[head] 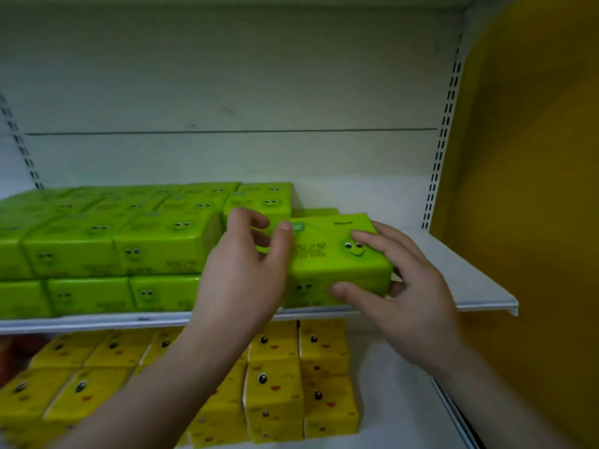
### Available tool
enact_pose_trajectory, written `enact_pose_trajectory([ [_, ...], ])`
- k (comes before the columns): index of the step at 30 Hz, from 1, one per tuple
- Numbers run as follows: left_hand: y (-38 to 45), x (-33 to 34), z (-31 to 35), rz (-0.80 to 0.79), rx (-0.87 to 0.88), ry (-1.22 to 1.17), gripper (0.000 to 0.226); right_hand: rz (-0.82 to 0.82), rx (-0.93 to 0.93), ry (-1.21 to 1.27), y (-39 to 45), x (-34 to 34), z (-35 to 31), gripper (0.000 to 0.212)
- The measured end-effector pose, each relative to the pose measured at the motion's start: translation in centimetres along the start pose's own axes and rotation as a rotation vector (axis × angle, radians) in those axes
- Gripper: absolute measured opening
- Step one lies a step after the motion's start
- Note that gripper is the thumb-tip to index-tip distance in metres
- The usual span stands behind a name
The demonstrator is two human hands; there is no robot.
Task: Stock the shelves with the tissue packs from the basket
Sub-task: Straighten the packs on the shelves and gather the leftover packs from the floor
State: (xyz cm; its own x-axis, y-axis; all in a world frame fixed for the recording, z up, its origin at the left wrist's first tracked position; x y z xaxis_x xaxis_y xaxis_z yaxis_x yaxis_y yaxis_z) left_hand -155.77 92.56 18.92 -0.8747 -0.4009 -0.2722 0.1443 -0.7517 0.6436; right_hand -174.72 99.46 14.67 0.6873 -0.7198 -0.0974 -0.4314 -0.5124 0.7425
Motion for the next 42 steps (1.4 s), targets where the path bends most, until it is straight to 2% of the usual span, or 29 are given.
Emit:
enact_pose_trajectory([
  [2,1.5,-0.9,0.1,-0.019,0.201,0.166,0.02,0.019,-0.025,-0.059,1.4,2.8,-0.4,0.064],
  [4,2.6,-1.3,-1.0,-0.03,0.344,0.343,0.028,0.031,-0.068,-0.154,2.3,5.6,-0.7,0.062],
  [8,4.1,-1.7,-3.5,-0.083,0.451,0.565,0.056,0.021,-0.116,-0.301,2.6,10.1,-1.3,0.054],
  [11,4.6,-1.7,-4.8,-0.097,0.51,0.599,0.053,0.071,-0.175,-0.4,2.7,11.5,-1.4,0.049],
  [14,5.0,-1.7,-5.0,-0.05,0.534,0.574,0.042,0.077,-0.195,-0.441,2.7,12.1,-1.6,0.049],
  [17,4.6,-1.4,-4.0,0.004,0.585,0.501,0.042,0.024,-0.256,-0.467,2.7,12.1,-2.1,0.046],
  [20,2.0,-0.2,-1.1,0.051,0.711,0.284,0.032,0.138,-0.305,-0.38,2.6,9.0,-2.7,0.037],
  [23,-2.1,2.2,0.8,-0.04,0.673,0.002,0.027,0.259,-0.324,-0.343,1.0,3.9,-1.6,0.025],
  [27,-8.2,7.5,-1.2,-0.232,0.43,-0.12,0.034,0.241,-0.195,-0.46,-4.1,-3.5,3.1,0.014],
  [30,-16.0,12.4,-3.5,-0.531,0.292,-0.052,0.025,0.089,0.076,-0.63,-9.8,-9.0,8.2,0.013],
  [33,-26.4,16.2,-6.2,-0.936,0.162,0.047,0.025,-0.124,0.379,-0.845,-17.3,-14.5,13.4,0.02],
  [36,-36.8,17.8,-8.4,-1.312,0.012,0.133,0.03,-0.481,0.702,-1.014,-25.7,-19.2,17.0,0.037],
  [39,-45.3,17.6,-9.4,-1.533,-0.118,0.168,0.037,-0.73,1.002,-1.107,-33.3,-23.2,18.5,0.064],
  [40,-47.9,17.4,-9.7,-1.604,-0.153,0.186,0.039,-0.795,1.075,-1.115,-35.6,-24.3,18.8,0.066],
  [42,-52.3,16.6,-10.3,-1.735,-0.295,0.22,0.044,-0.968,1.171,-1.083,-39.5,-25.3,18.8,0.058],
])
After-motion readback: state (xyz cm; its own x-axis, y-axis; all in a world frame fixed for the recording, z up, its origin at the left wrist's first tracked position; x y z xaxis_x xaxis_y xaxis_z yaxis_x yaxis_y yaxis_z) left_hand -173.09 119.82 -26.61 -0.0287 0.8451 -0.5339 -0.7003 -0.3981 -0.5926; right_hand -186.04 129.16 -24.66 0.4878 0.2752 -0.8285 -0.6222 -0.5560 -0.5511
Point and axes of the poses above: each hand's wrist, its own y-axis towards the middle knuckle, its own x-axis out of the palm, z = x × y, the point moved 6 cm from there along y, towards the middle knuckle, and after that the axes turned 15 degrees about z, right-handed, at the moved point
